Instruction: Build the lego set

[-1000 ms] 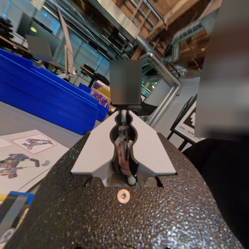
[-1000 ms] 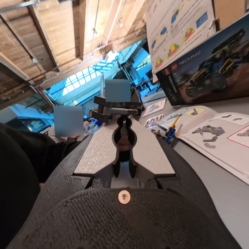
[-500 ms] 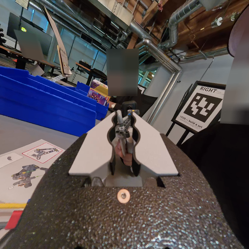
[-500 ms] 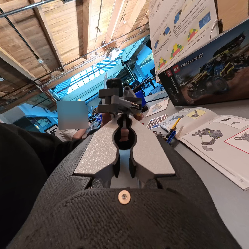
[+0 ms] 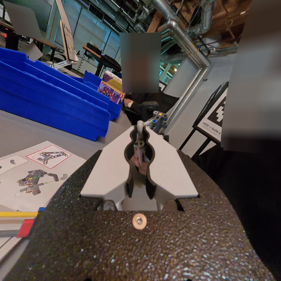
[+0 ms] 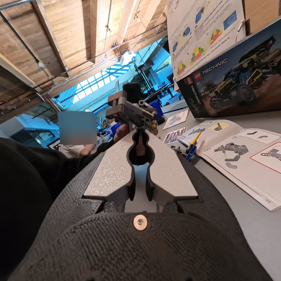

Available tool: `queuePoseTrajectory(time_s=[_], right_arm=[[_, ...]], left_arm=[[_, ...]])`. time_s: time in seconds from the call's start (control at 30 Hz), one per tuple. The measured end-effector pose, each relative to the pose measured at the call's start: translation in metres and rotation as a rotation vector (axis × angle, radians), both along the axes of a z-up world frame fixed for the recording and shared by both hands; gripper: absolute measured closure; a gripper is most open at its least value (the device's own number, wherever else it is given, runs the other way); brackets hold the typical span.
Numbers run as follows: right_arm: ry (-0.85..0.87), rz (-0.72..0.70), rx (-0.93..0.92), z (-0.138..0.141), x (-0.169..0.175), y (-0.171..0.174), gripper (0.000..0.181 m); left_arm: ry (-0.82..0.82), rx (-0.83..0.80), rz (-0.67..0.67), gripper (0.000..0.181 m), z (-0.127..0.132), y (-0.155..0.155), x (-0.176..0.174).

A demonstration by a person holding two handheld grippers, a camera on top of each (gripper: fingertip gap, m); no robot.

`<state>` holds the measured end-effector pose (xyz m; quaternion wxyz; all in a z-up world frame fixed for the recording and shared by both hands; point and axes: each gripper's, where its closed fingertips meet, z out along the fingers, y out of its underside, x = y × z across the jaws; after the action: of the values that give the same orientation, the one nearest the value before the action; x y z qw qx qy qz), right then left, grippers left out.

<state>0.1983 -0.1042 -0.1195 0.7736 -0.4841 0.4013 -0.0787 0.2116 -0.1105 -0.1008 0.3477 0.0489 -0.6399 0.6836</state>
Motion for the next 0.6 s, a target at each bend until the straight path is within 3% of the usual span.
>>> queuePoseTrajectory(time_s=[0.2, 0.3, 0.33, 0.4, 0.6], right_arm=[[0.005, -0.036, -0.009, -0.006, 0.002, 0.003, 0.18], [-0.03, -0.091, 0.086, 0.008, 0.003, -0.014, 0.179], [-0.064, -0.147, 0.138, 0.018, 0.004, -0.029, 0.181], [-0.057, -0.097, 0.023, 0.022, 0.002, -0.022, 0.181], [-0.014, -0.137, -0.096, 0.005, 0.004, -0.043, 0.181]], left_arm=[[0.11, -0.036, 0.003, 0.176, -0.004, -0.006, 0.0], [0.136, -0.05, 0.02, 0.176, -0.006, -0.005, 0.004], [0.097, 0.007, -0.002, 0.177, -0.021, -0.009, -0.005], [0.055, 0.036, 0.011, 0.177, -0.038, -0.022, -0.028], [-0.026, 0.028, 0.066, 0.176, -0.024, -0.019, -0.011]])
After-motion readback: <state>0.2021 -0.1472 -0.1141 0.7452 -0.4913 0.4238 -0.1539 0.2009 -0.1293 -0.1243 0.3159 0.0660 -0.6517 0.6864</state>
